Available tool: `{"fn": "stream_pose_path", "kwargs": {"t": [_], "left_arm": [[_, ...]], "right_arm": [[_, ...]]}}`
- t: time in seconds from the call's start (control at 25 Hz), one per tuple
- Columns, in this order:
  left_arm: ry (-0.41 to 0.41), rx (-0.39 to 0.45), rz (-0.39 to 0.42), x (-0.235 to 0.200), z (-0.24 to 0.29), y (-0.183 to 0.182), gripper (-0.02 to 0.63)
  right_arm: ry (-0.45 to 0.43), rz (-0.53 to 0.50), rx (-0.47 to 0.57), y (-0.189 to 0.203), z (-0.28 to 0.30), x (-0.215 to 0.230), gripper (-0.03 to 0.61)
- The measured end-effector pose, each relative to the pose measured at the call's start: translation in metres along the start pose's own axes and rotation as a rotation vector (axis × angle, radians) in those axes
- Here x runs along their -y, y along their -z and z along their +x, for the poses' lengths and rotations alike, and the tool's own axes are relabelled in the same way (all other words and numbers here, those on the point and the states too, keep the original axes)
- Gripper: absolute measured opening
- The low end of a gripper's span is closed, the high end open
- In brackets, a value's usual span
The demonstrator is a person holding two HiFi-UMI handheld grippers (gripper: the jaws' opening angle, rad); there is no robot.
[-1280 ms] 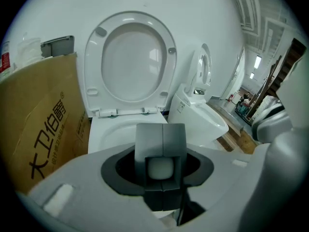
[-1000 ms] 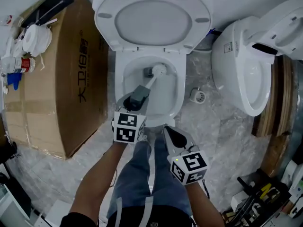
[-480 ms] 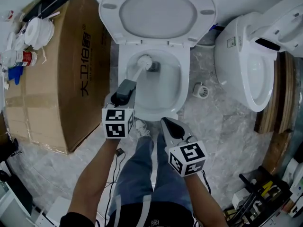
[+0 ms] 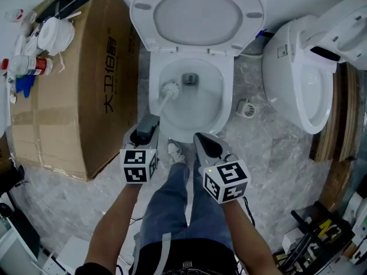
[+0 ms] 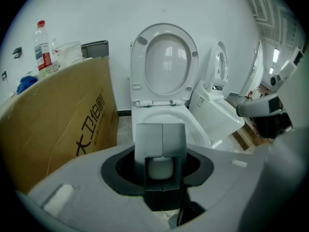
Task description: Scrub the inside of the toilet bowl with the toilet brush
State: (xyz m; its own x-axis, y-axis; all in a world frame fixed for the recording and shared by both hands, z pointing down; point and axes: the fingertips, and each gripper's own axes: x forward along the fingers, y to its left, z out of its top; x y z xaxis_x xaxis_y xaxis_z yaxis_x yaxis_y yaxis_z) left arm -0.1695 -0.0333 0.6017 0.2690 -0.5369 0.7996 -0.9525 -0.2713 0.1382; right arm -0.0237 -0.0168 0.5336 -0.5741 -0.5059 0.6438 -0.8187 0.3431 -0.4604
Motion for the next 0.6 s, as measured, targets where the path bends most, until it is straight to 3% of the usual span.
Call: {"fn": "stream_pose_path", "kwargs": {"t": [0.4,0.6], "left_arm": [[0.112,-0.096,-0.012,0.046,-0.029,0.06,0.174],[0.193,-0.09,-0.007,0.082,-0.021,0.057,0.175]], "right_arm": [[0.012,0.003,0.022,-0.008,0.004,-0.004,-0.002],[0.027,0.017,0.023,-0.005,0.002,-0.002,-0.002]]}}
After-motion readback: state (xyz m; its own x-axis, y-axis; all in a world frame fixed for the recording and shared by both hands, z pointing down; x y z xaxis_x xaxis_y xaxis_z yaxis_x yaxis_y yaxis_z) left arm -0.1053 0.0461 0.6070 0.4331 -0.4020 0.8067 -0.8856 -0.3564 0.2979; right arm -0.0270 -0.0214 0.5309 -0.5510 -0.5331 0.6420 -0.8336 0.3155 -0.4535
